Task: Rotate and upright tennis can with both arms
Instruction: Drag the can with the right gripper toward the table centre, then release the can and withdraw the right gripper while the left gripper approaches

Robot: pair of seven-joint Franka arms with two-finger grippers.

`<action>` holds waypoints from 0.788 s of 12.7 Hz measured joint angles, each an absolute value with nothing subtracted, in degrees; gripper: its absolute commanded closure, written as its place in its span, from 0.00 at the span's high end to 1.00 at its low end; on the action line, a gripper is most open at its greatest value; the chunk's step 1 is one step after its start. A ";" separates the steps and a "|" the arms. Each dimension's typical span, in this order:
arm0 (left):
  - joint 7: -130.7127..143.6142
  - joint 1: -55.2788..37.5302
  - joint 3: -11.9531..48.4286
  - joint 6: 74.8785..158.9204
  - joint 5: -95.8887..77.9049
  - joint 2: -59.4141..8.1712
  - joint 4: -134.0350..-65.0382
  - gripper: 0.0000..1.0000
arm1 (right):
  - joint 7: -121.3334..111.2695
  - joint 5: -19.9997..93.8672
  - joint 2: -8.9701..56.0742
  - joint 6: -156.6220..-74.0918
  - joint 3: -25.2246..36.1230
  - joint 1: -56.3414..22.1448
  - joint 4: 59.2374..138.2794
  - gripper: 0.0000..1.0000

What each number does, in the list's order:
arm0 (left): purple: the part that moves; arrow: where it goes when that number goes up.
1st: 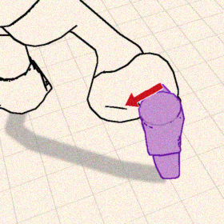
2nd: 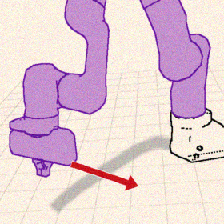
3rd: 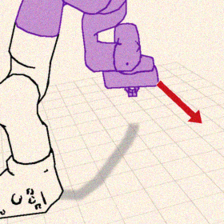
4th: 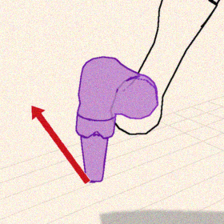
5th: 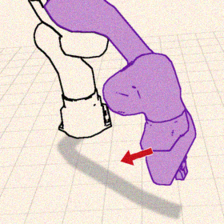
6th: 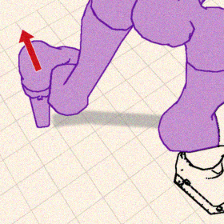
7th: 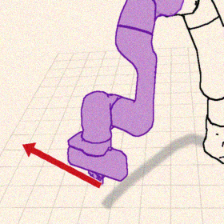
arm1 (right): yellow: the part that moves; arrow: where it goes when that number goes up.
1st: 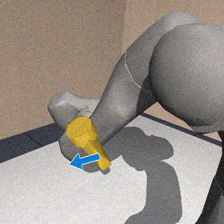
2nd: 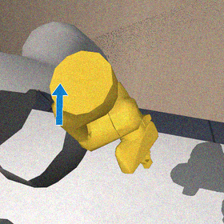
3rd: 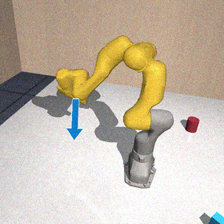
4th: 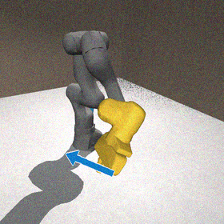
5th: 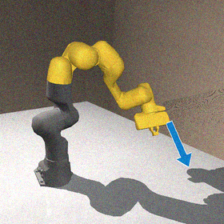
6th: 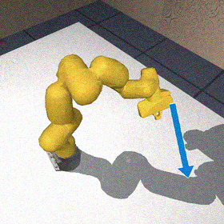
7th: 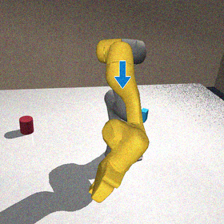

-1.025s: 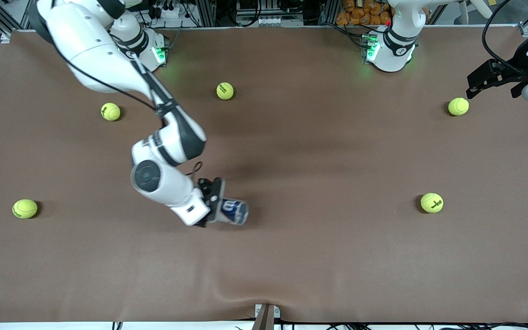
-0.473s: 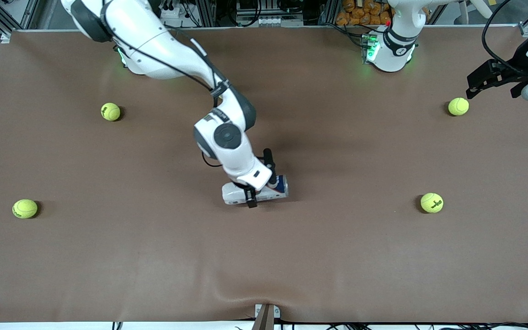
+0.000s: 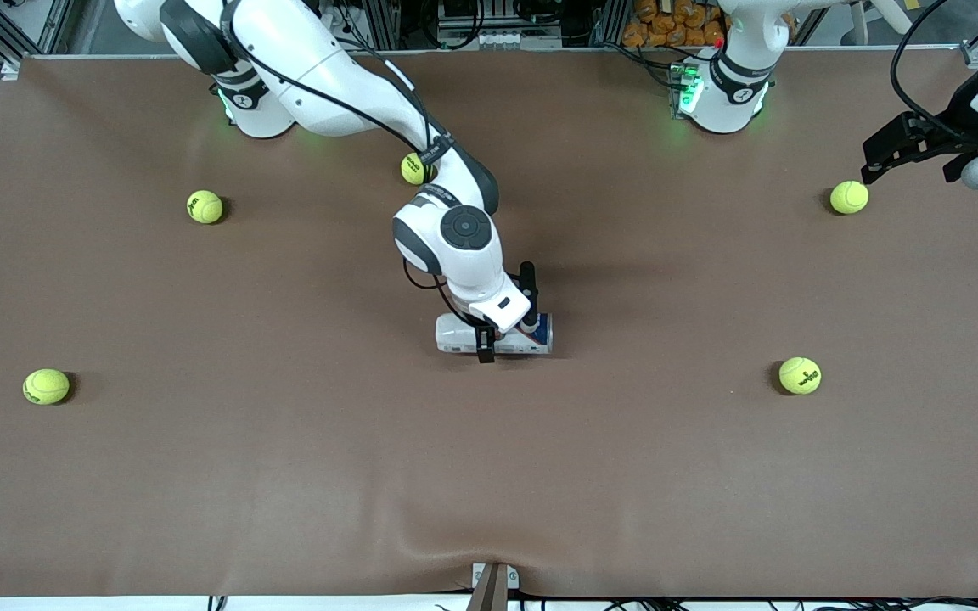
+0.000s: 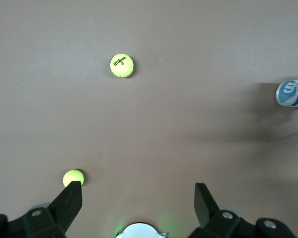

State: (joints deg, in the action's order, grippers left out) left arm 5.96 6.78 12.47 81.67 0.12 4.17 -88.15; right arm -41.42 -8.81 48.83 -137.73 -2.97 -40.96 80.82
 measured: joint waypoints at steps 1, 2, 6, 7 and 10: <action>5.96 6.78 12.48 81.67 0.12 4.17 -88.20 1.00 | -40.85 -8.86 49.59 -137.98 -2.97 -41.06 80.83 0.98; 5.96 6.77 12.53 81.67 0.12 4.16 -88.31 1.00 | -40.68 -8.87 50.21 -138.34 -2.92 -41.06 80.83 1.00; 5.95 6.59 13.06 81.31 -1.62 3.62 -89.47 1.00 | -40.62 -8.96 50.68 -138.75 -2.82 -41.08 80.51 1.00; 5.95 6.56 13.13 81.19 -3.67 3.20 -90.15 1.00 | -40.62 -8.96 50.62 -138.77 -2.73 -41.07 80.25 1.00; 5.95 6.52 13.19 81.38 -11.75 0.62 -93.51 1.00 | -40.46 -8.85 49.56 -137.80 -2.58 -40.98 79.83 1.00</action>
State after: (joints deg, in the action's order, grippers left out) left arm 5.95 6.52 13.19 81.38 -11.75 0.62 -93.51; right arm -40.46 -8.85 49.56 -137.80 -2.58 -40.98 79.83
